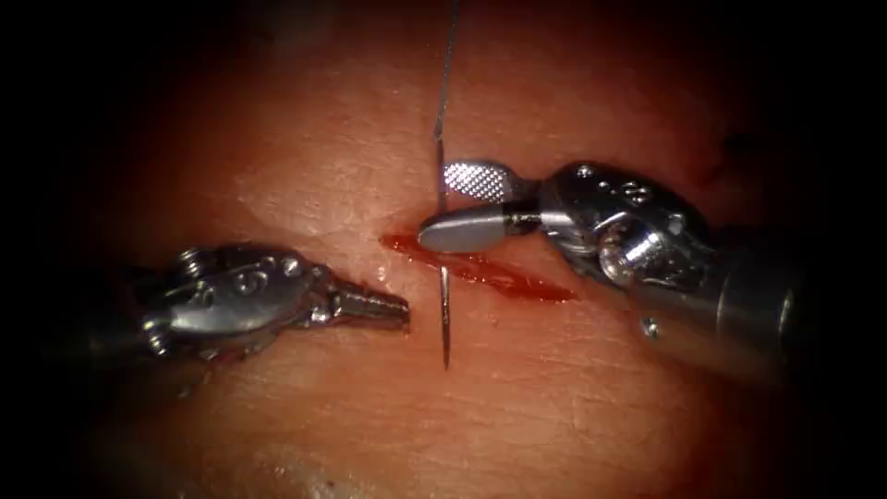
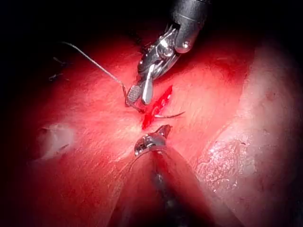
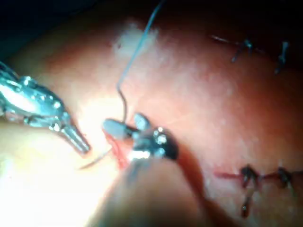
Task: Wound Closure
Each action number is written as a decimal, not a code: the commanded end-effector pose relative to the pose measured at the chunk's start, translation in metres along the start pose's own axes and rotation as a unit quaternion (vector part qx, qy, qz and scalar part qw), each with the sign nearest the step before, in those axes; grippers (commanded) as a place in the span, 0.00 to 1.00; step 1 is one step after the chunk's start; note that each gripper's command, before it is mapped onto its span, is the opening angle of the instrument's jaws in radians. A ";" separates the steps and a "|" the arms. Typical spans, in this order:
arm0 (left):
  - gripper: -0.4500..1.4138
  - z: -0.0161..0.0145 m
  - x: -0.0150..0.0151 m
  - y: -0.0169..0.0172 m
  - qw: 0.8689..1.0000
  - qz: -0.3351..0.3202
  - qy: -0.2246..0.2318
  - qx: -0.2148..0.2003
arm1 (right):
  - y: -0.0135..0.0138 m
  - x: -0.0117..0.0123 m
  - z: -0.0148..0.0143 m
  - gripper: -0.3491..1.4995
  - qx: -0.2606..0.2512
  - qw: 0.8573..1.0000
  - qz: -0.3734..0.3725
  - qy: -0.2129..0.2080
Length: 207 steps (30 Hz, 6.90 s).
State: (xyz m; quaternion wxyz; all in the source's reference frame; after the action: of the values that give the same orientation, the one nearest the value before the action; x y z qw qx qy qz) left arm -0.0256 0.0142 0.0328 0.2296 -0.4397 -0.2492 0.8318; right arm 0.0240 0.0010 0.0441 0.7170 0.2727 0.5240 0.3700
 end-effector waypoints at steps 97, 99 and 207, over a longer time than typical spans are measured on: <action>0.00 -0.0058 0.0159 0.0034 0.981 0.143 0.128 -0.023 | 0.0014 -0.0004 -0.0059 0.65 0.041 0.998 0.055 0.003; 0.00 -0.0046 0.0147 0.0044 0.980 0.150 0.126 -0.030 | 0.0007 0.0000 -0.0062 0.60 0.060 0.996 0.072 0.011; 0.00 -0.0011 0.0099 0.0072 0.960 0.194 0.196 -0.058 | -0.0036 0.0012 -0.0022 0.68 0.160 0.976 0.110 0.097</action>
State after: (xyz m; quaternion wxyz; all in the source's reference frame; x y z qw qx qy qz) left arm -0.0304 0.0146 0.0212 0.0830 -0.6464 -0.1576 0.7419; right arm 0.0223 -0.0003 0.0394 0.5655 0.4018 0.6086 0.3851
